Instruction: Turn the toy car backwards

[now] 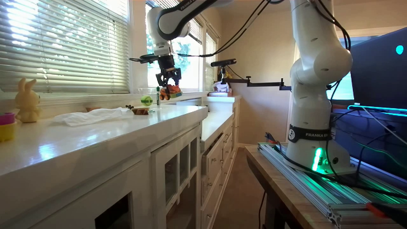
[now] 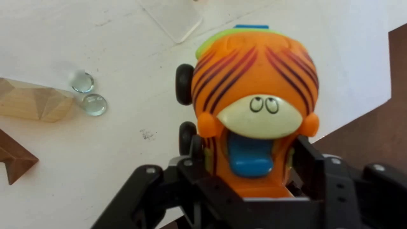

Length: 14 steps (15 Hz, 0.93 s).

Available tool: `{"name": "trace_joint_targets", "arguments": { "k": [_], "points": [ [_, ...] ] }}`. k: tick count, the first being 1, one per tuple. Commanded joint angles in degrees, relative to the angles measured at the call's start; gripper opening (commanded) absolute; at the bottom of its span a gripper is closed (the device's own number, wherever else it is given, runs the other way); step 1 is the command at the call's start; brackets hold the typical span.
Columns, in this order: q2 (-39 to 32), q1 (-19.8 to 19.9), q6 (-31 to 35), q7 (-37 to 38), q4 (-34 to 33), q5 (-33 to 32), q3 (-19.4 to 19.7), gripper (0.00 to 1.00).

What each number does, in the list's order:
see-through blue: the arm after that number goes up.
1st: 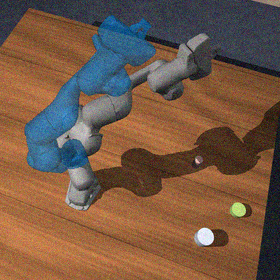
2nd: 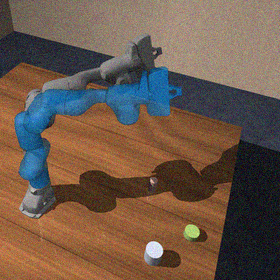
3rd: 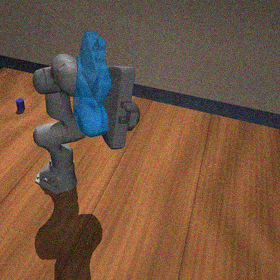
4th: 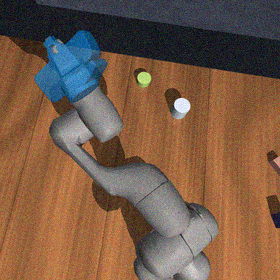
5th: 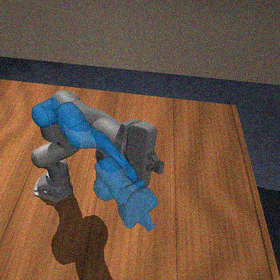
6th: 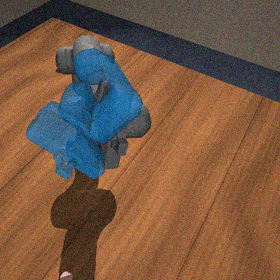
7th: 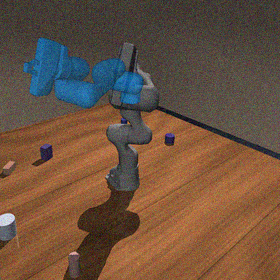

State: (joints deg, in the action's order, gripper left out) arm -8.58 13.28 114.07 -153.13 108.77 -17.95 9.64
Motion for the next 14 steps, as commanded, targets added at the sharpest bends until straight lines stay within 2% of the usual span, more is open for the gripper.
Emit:
{"name": "trace_joint_targets", "arguments": {
  "k": [1, 5, 6, 7, 8, 10, 14],
  "points": [
    [2.1, 0.2, 4.3, -2.3, 2.7, 0.1, 0.1, 0.45],
    [2.7, 0.6, 6.2, -7.1, 4.1, 2.6, -0.2, 0.45],
    [3.9, 4.8, 7.3, -2.7, 7.0, 0.8, -7.5, 0.45],
    [4.2, 5.9, 8.6, -2.5, 8.2, 0.8, -9.4, 0.45],
    [3.7, 5.2, 9.1, -6.3, 7.5, 2.6, -7.5, 0.45],
    [4.0, 8.6, 10.9, -4.7, 9.5, 1.9, -13.2, 0.45],
    [3.5, 14.1, 12.5, -4.8, 10.6, 1.9, -20.1, 0.45]
  ]
}}
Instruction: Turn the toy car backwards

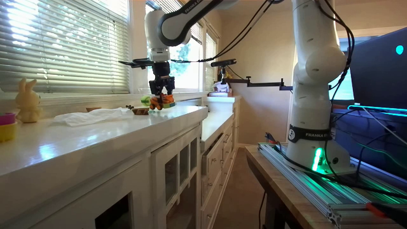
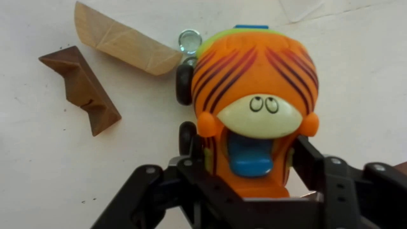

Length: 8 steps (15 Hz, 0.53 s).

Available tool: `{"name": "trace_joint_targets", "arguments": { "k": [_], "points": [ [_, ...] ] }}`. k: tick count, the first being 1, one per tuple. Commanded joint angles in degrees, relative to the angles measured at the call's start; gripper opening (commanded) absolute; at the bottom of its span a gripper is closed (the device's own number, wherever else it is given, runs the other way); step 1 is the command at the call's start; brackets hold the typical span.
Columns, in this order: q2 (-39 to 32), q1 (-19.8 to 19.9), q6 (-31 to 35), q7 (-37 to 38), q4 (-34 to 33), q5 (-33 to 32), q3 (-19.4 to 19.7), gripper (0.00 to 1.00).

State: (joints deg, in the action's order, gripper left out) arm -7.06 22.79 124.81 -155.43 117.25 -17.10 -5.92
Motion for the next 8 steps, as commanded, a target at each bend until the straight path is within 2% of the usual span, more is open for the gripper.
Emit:
{"name": "trace_joint_targets", "arguments": {
  "k": [1, 5, 8],
  "points": [
    [1.7, 6.0, 1.5, -2.5, 1.8, 1.2, -5.9, 0.45],
    [1.2, 11.0, -1.4, -2.5, 0.5, 1.8, -10.3, 0.45],
    [0.9, 15.3, -2.3, -2.5, 0.4, 1.8, -15.0, 0.45]
  ]
}}
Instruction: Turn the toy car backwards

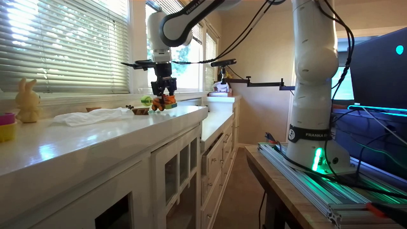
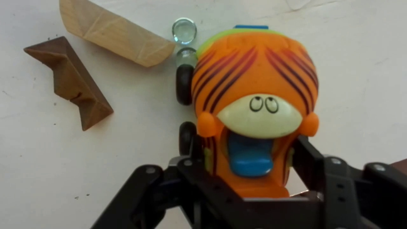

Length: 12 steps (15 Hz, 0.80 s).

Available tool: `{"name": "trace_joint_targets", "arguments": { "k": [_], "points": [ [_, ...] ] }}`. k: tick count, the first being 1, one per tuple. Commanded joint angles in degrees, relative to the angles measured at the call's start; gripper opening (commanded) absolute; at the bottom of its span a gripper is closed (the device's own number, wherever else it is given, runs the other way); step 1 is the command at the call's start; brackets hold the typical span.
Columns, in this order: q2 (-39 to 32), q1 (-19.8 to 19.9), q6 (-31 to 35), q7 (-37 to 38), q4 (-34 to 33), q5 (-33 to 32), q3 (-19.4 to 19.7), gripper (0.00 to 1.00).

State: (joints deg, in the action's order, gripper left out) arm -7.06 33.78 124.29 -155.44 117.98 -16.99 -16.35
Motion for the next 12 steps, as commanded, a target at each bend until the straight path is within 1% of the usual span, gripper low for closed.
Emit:
{"name": "trace_joint_targets", "arguments": {
  "k": [1, 3, 5, 6, 7, 8, 9, 10, 12],
  "points": [
    [0.9, 5.6, -2.0, -2.5, -0.2, 1.3, -6.0, 0.45],
    [0.7, 8.1, -3.0, -2.5, -0.4, 1.4, -8.7, 0.45],
    [0.7, 10.2, -4.0, -2.5, -0.4, 1.7, -10.6, 0.45],
    [0.8, 11.0, -4.8, -2.5, -0.5, 1.9, -11.1, 0.45],
    [1.6, 11.3, -6.0, -2.5, -0.3, 2.9, -10.5, 0.45],
    [2.5, 11.2, -7.1, -2.1, -0.1, 4.3, -8.8, 0.45],
    [3.3, 1.8, -7.5, -1.4, 0.0, 6.6, 1.7, 0.45],
    [3.6, 0.8, -8.0, -0.8, -0.1, 8.2, 3.8, 0.45],
    [3.7, -4.1, -7.4, 0.7, -0.1, 9.5, 10.6, 0.45]
  ]
}}
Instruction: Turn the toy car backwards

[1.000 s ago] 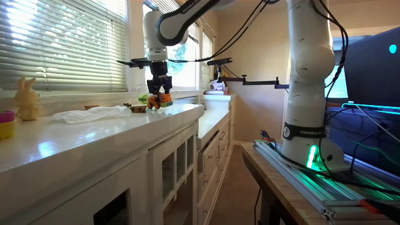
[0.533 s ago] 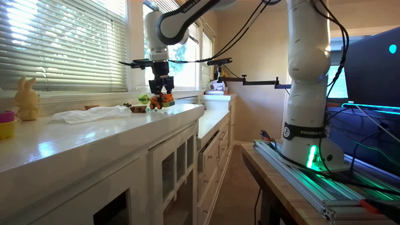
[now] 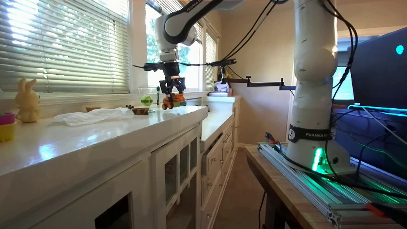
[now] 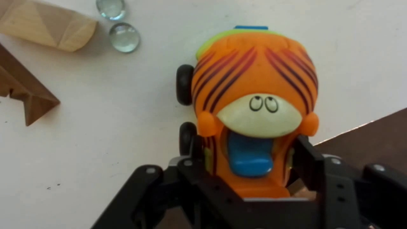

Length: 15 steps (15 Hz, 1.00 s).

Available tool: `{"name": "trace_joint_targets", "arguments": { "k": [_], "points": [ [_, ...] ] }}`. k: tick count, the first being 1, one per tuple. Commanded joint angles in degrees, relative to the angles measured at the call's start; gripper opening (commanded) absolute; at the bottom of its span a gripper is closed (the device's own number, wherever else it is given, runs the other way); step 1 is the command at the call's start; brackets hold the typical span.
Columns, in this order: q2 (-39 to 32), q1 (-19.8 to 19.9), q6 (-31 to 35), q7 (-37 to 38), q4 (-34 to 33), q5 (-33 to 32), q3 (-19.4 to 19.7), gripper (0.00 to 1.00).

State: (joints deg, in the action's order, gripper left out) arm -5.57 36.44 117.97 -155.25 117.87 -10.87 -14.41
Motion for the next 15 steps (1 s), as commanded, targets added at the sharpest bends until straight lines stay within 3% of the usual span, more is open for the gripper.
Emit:
{"name": "trace_joint_targets", "arguments": {
  "k": [1, 6, 15],
  "points": [
    [2.5, -9.0, -1.3, 1.3, -0.1, 3.3, 11.5, 0.45],
    [1.4, -16.3, -0.9, 3.4, -0.8, 2.4, 20.2, 0.45],
    [-0.9, -19.9, -1.3, 6.3, -1.8, 1.7, 24.4, 0.45]
  ]
}}
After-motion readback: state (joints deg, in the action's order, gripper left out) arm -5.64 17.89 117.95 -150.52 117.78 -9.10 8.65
